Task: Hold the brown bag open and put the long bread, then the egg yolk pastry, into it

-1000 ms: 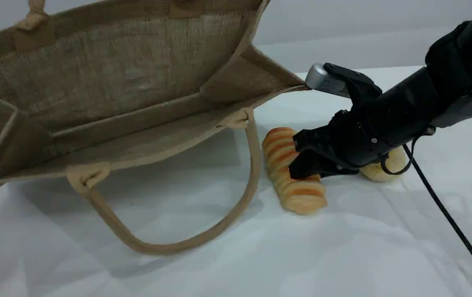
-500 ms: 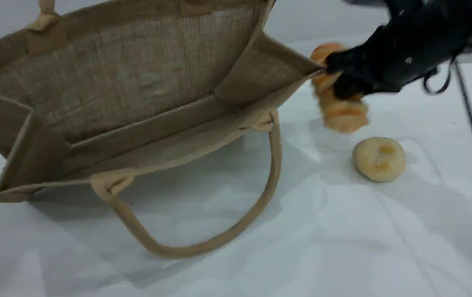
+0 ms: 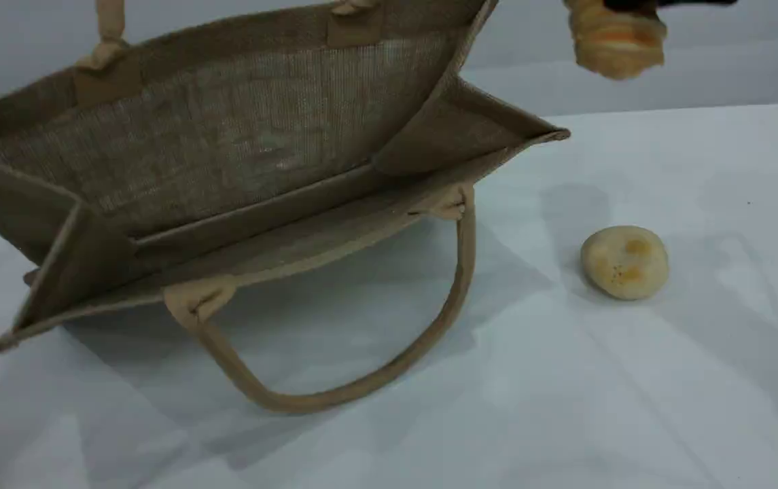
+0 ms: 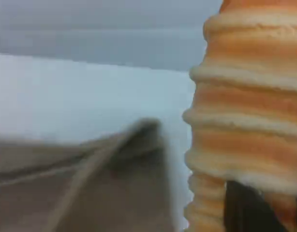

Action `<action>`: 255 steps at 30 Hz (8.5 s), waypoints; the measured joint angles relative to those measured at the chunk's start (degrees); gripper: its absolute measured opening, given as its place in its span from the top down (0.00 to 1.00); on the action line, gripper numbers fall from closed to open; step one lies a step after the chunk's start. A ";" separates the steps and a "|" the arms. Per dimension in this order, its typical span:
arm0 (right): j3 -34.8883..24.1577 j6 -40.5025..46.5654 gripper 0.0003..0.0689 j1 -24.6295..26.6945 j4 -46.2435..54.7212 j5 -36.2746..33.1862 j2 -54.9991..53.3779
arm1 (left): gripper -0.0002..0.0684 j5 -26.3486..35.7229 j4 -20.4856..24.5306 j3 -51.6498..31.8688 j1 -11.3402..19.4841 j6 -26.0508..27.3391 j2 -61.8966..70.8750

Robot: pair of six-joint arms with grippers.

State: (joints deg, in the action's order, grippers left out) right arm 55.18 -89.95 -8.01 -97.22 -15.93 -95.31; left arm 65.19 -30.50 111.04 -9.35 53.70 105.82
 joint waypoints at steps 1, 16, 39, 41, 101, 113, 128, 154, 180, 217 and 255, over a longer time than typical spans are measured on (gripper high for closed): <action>-0.78 0.00 0.89 0.00 1.54 -1.75 1.19 | 0.87 -0.91 -0.13 0.00 -0.13 0.00 0.00; -2.39 13.53 0.89 -3.80 15.48 -29.15 6.07 | 0.87 -3.87 -0.79 0.00 -3.93 0.15 -0.23; 3.77 17.92 0.89 -17.25 12.39 -16.56 -9.45 | 0.87 -0.81 0.13 0.05 -4.64 -1.33 -1.90; 5.43 18.03 0.89 -17.13 12.39 -15.82 -11.41 | 0.87 -0.15 0.08 0.05 -4.64 -1.33 -1.90; 3.68 49.61 0.19 6.81 48.81 -1.18 -17.25 | 0.87 3.34 -0.90 0.05 -4.64 -1.69 -1.92; 4.31 38.25 0.19 6.81 35.93 -1.76 -23.12 | 0.87 3.79 -0.79 0.05 -4.64 -1.63 -1.92; 4.26 18.44 0.20 6.81 14.50 -4.04 -27.78 | 0.87 3.93 -0.79 0.05 -4.64 -1.69 -1.92; 4.07 14.52 0.86 6.94 14.29 -6.13 -27.01 | 0.87 3.97 -0.79 0.05 -4.64 -1.69 -1.92; 3.96 30.13 0.95 20.65 29.16 -24.14 -4.85 | 0.87 4.39 -0.79 0.05 -4.64 -1.69 -1.92; 1.79 21.80 0.94 -15.44 8.26 -5.91 -7.32 | 0.87 4.79 -1.59 0.05 -4.64 -2.15 -1.92; 2.95 6.16 0.18 -15.44 -0.16 -4.94 11.62 | 0.87 4.73 -3.22 0.00 -4.64 -3.58 -1.92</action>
State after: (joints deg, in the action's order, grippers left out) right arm 58.13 -83.79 -23.45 -97.38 -20.86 -83.69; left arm 69.92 -33.72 111.04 -14.00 50.12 103.90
